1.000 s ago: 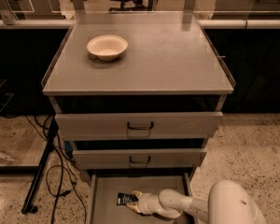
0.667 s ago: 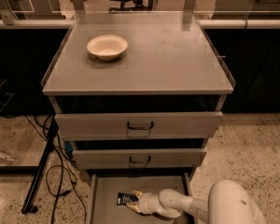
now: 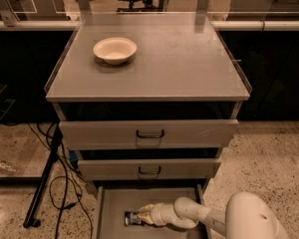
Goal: Pick rxbar blueberry from bottom drawer and place on counter
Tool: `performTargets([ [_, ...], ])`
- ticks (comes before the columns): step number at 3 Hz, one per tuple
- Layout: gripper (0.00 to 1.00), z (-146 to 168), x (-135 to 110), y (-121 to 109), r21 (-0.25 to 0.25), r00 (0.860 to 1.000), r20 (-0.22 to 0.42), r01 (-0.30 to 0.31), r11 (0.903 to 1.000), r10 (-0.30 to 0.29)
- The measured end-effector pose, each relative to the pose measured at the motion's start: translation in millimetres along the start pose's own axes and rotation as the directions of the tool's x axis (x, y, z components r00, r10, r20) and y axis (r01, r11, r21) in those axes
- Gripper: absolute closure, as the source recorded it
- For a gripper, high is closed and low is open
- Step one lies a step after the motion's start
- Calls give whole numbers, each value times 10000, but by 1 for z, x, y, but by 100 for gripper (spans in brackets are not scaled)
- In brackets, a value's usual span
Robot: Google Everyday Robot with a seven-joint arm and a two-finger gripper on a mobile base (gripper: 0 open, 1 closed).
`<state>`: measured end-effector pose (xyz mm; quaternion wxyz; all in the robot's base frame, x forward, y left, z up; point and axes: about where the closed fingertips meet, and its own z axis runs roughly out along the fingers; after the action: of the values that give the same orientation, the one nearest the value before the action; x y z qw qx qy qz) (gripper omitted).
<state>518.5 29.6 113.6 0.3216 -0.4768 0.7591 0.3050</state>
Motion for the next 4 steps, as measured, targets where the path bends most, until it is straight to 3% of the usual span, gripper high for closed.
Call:
performTargets([
  [1, 100, -19, -8, -3, -197, 9986, 429, -308, 9993, 317],
  [3, 100, -73, -49, 0, -294, 9914, 1305, 29, 9996, 10],
  [4, 100, -74, -49, 0, -291, 9914, 1312, 29, 9996, 10],
])
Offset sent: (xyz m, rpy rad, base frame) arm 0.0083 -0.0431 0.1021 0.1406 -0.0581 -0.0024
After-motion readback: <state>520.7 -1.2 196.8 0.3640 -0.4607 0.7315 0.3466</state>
